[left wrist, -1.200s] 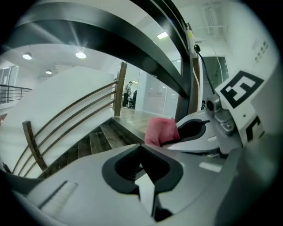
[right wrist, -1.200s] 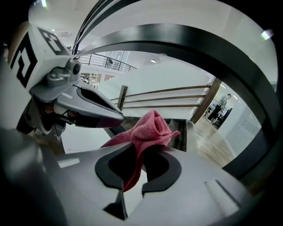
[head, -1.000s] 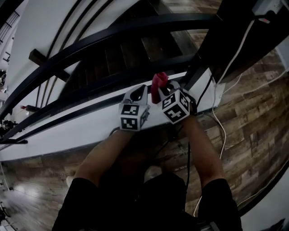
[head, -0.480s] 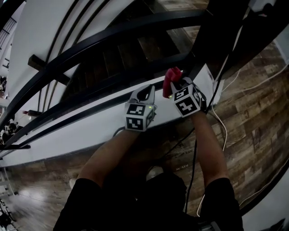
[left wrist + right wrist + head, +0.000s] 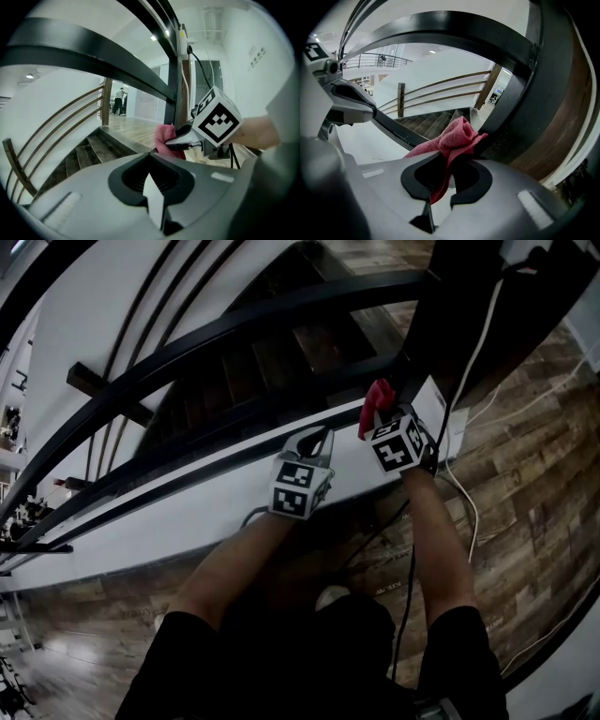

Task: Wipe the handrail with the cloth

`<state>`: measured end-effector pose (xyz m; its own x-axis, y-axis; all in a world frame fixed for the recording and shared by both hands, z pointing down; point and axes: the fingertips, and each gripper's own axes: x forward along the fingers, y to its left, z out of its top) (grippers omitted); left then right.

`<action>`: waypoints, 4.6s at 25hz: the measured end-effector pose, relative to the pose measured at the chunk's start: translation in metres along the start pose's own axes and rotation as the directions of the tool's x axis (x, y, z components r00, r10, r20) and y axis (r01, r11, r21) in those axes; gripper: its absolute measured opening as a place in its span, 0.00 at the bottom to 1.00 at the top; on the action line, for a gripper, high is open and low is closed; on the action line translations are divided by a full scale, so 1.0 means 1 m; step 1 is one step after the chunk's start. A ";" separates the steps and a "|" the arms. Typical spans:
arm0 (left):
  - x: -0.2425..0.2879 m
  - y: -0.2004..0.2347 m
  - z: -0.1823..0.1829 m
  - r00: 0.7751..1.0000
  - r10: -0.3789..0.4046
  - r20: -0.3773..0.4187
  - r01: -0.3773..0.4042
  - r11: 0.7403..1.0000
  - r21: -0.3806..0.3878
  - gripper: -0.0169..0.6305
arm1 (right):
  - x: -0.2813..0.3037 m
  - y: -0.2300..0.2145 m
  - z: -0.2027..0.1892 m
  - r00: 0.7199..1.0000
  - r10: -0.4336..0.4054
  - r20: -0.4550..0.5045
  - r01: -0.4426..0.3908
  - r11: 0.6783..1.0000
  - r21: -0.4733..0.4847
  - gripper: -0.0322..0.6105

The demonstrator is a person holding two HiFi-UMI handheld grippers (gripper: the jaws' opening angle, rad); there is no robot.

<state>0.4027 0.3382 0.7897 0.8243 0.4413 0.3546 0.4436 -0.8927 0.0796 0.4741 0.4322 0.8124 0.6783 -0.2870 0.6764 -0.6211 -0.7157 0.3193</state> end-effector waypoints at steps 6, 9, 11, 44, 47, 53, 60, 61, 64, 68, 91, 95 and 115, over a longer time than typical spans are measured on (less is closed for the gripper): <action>-0.024 0.027 -0.010 0.999 0.039 0.006 -0.039 0.999 -0.001 0.03 | 0.001 -0.012 -0.008 0.985 -0.172 -0.029 0.168 0.980 -0.108 0.11; -0.037 0.038 -0.014 0.999 0.039 0.007 -0.039 0.999 -0.002 0.03 | -0.002 -0.012 -0.009 0.978 -0.208 -0.027 0.203 0.971 -0.124 0.11; -0.050 0.047 -0.020 0.999 0.038 -0.002 -0.038 0.999 -0.007 0.03 | -0.005 -0.008 -0.008 0.978 -0.207 -0.018 0.203 0.973 -0.109 0.11; -0.515 0.043 0.329 0.974 -0.223 0.038 0.220 0.973 0.070 0.03 | -0.532 0.169 0.354 0.875 0.069 0.480 -0.118 0.990 0.073 0.11; -0.527 0.044 0.364 0.987 -0.136 0.084 0.129 0.988 0.087 0.03 | -0.558 0.149 0.371 0.838 0.097 0.537 -0.114 0.994 -0.002 0.11; -0.539 0.033 0.432 0.967 0.008 0.256 -0.016 0.999 0.029 0.03 | -0.599 0.113 0.381 0.764 0.166 0.624 -0.163 0.985 -0.063 0.11; -0.577 0.041 0.473 0.896 0.260 0.359 -0.276 0.961 -0.006 0.03 | -0.616 0.070 0.373 0.731 0.194 0.655 -0.222 0.974 -0.042 0.11; -0.581 0.039 0.479 0.893 0.258 0.369 -0.273 0.962 -0.012 0.03 | -0.620 0.066 0.373 0.722 0.195 0.664 -0.240 0.970 -0.025 0.11; -0.591 0.027 0.497 0.888 0.203 0.413 -0.239 0.970 0.035 0.03 | -0.635 0.056 0.375 0.689 0.192 0.699 -0.279 0.960 0.011 0.11; -0.618 0.028 0.514 0.845 0.225 0.485 -0.297 0.952 0.074 0.03 | -0.644 0.048 0.372 0.672 0.149 0.725 -0.303 0.949 0.086 0.11; -0.701 0.086 0.467 0.816 0.323 0.479 -0.366 0.931 -0.004 0.03 | -0.640 0.122 0.417 0.653 0.162 0.740 -0.306 0.950 0.062 0.11; -0.709 0.089 0.464 0.813 0.332 0.479 -0.371 0.929 -0.013 0.03 | -0.634 0.135 0.409 0.671 0.177 0.720 -0.313 0.948 0.058 0.11; -0.706 0.102 0.446 0.820 0.361 0.445 -0.369 0.927 -0.073 0.03 | -0.630 0.113 0.406 0.682 0.129 0.719 -0.292 0.951 0.106 0.11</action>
